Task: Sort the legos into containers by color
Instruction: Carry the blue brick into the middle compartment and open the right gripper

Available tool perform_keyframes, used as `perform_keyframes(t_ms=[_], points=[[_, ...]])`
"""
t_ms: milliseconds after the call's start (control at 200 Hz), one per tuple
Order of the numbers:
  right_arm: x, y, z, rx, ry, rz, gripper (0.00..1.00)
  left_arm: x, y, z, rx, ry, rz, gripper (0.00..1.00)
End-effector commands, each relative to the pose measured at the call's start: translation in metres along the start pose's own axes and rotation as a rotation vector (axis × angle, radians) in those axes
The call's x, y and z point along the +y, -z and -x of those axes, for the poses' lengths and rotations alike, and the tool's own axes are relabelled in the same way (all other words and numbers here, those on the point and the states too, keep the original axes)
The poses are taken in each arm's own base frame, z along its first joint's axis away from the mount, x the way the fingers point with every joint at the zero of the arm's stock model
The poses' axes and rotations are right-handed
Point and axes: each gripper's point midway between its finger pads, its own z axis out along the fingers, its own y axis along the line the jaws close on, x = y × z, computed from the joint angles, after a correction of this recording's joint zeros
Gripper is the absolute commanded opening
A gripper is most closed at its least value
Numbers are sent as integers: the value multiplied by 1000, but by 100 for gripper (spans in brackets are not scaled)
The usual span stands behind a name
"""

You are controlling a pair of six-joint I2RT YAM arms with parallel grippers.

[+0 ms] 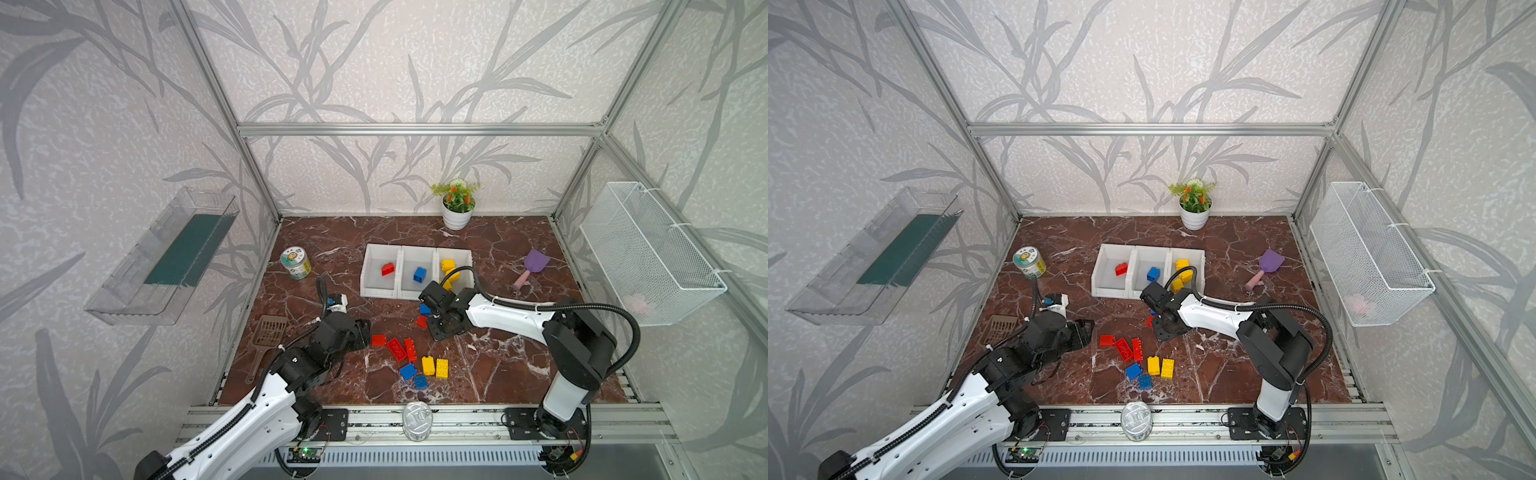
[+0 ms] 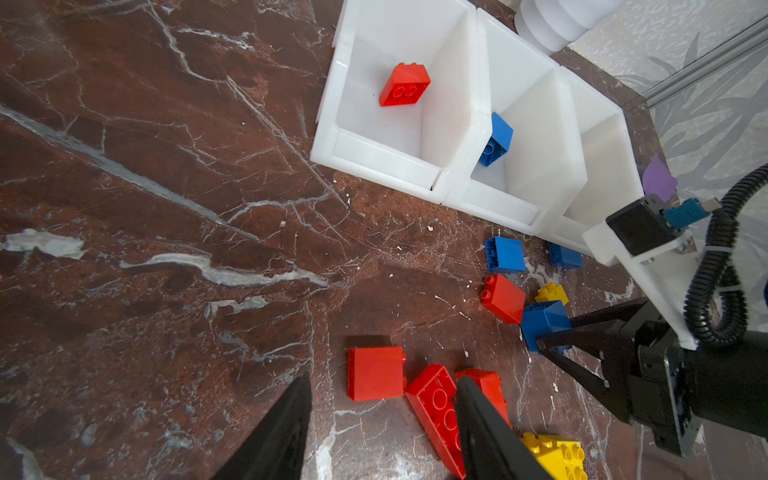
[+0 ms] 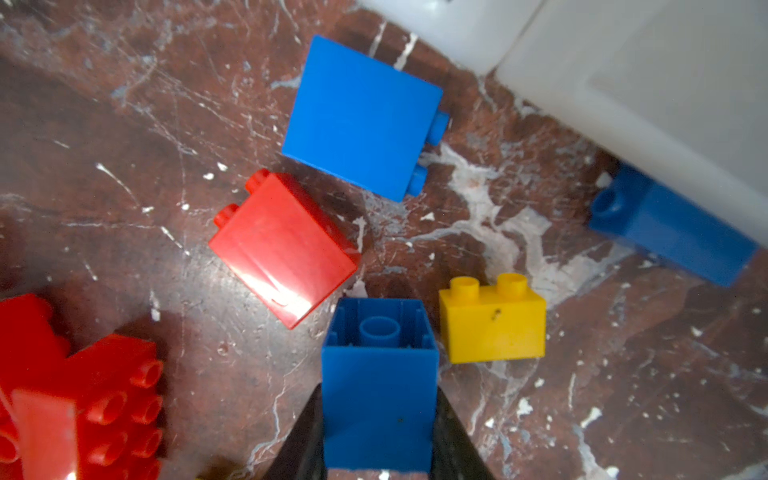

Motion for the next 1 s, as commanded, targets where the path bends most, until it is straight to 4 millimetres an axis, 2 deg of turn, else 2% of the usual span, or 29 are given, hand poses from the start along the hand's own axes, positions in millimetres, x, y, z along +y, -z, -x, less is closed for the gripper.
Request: perform_keyframes(t_ms=[0,120,260,280,410,495,615,730,895,995], points=[[6,27,17,-64,21,19,30,12,0,-3,-9,19,42,58],[13,65,47,-161,61,33,30,15,0,-4,-13,25,48,58],[18,91,94,-272,95,16,30,18,-1,-7,-11,32,50,58],[19,85,99,-262,99,9,30,18,-1,-8,-11,34,51,58],[16,79,138,-287,68,8,30,18,-2,-9,-7,35,50,58],[14,67,155,-262,36,19,30,17,-3,-10,-2,37,45,58],[12,47,165,-225,7,18,30,18,-3,-12,10,36,46,58],[13,40,167,-219,-5,22,32,19,-3,-16,25,37,48,58],[9,40,168,-219,-24,21,52,20,-5,-18,29,41,50,58],[10,45,171,-233,-23,27,58,19,-6,-17,30,40,47,58]])
